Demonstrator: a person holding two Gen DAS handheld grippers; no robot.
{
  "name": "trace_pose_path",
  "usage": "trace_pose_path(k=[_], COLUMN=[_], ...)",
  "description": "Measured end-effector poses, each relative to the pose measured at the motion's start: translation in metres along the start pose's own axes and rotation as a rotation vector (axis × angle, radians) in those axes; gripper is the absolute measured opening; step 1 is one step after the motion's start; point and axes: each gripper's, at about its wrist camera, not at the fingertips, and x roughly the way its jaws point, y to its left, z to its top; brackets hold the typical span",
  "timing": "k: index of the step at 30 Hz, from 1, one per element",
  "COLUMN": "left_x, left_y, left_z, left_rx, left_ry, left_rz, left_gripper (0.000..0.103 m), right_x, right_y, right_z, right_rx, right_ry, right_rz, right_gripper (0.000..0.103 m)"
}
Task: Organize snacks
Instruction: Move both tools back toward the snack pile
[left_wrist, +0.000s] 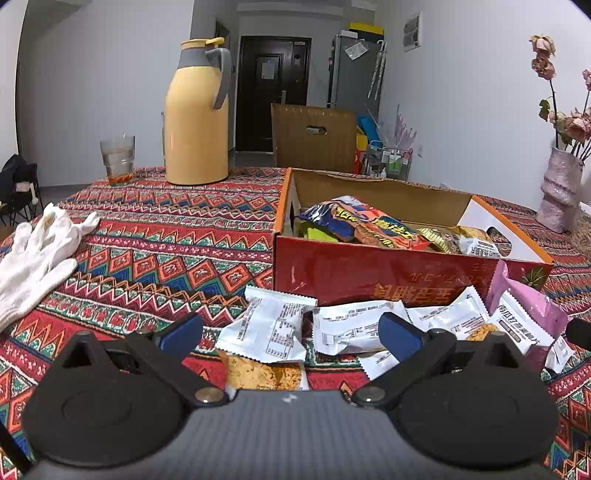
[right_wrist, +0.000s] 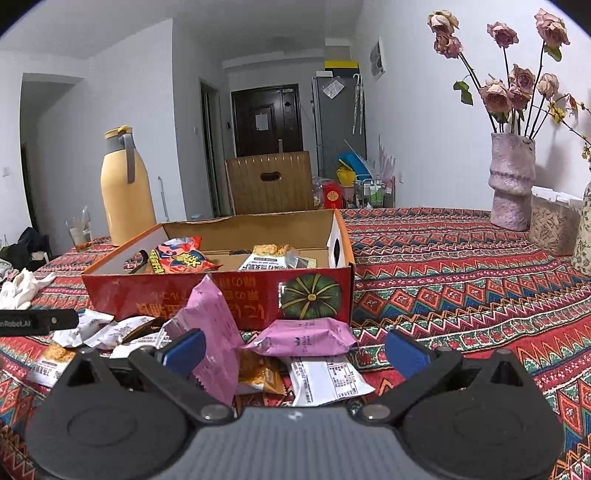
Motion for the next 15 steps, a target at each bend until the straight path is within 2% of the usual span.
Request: trace_pose_path(k=[15], left_x=[0.0004], left_y=[0.0039], left_z=[-0.0019], left_rx=[-0.019], left_ry=[0.006], left_rz=[-0.021], left_gripper=[0.103], right_x=[0.0078], right_y=[0.0032], right_z=[0.0037], right_rx=[-0.007], right_ry=[0.009], right_rz=[0.002], right_gripper=[0.103])
